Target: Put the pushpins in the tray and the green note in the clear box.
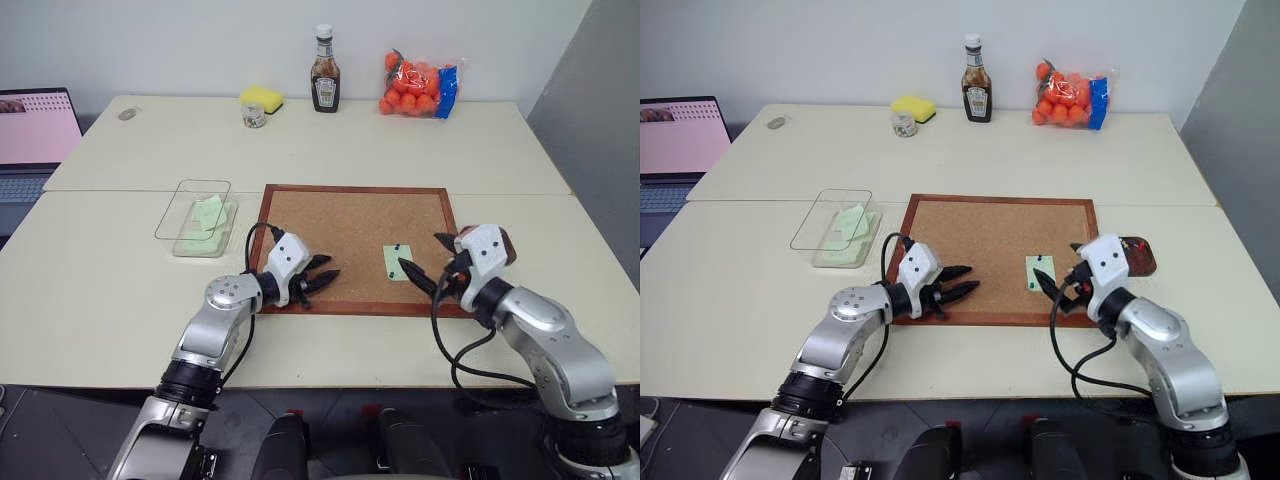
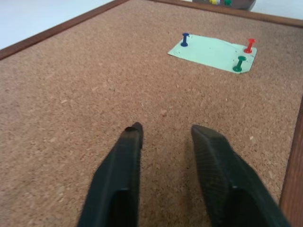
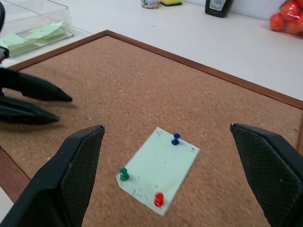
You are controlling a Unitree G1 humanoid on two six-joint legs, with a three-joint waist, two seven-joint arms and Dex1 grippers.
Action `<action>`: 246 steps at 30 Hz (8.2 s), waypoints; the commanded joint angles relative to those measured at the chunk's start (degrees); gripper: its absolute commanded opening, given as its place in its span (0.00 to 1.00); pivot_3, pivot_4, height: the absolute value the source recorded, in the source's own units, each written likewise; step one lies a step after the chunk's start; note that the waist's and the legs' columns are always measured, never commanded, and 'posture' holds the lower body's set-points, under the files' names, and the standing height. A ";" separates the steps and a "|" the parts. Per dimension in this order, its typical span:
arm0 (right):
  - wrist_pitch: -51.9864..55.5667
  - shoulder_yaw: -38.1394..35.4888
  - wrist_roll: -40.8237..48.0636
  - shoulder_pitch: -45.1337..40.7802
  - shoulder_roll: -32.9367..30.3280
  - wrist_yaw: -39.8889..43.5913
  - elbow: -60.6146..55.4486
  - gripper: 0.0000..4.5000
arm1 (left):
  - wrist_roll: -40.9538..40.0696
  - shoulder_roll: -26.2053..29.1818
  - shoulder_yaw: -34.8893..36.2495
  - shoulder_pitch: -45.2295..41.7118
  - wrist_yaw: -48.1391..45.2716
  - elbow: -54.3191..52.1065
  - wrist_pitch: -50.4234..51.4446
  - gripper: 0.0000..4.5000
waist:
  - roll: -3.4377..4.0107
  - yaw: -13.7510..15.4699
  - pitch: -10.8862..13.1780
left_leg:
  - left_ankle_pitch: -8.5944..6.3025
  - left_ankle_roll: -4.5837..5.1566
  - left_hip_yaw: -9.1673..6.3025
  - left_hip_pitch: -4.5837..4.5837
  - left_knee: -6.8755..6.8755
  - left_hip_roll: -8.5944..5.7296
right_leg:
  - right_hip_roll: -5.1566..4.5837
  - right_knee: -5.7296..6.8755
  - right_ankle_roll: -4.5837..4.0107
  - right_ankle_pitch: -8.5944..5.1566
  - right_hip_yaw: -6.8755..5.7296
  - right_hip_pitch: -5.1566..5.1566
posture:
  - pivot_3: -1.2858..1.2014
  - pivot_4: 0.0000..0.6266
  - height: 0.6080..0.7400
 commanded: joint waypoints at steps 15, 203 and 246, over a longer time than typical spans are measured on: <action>3.00 2.65 -4.08 -14.28 5.78 -5.17 18.39 1.00 | 0.66 -0.29 -0.40 1.33 0.29 -3.01 0.77 0.01 | 0.00 -0.06 0.00 | -0.01 0.02 0.03 0.00 -0.01 -0.01 | -0.02 0.01 -0.01 0.01 0.03 -0.01 | 0.52 0.24 1.00; -12.11 -1.50 -3.05 3.43 3.25 1.55 3.83 0.01 | 3.78 1.28 -4.12 -0.56 -5.71 0.19 -3.05 0.00 | 0.02 -0.05 -0.01 | -0.05 0.12 0.06 -0.01 -0.01 -0.07 | -0.07 -0.03 0.07 0.03 0.05 -0.02 | 0.52 0.24 1.00; -6.09 -13.99 -7.41 -9.30 -3.36 -9.60 26.96 0.74 | 4.54 0.37 -4.43 -0.95 -5.26 0.67 -4.04 0.00 | 0.06 -0.04 -0.02 | -0.04 0.14 0.13 0.01 -0.01 -0.09 | -0.08 0.00 0.06 0.03 0.09 -0.01 | 0.52 0.24 1.00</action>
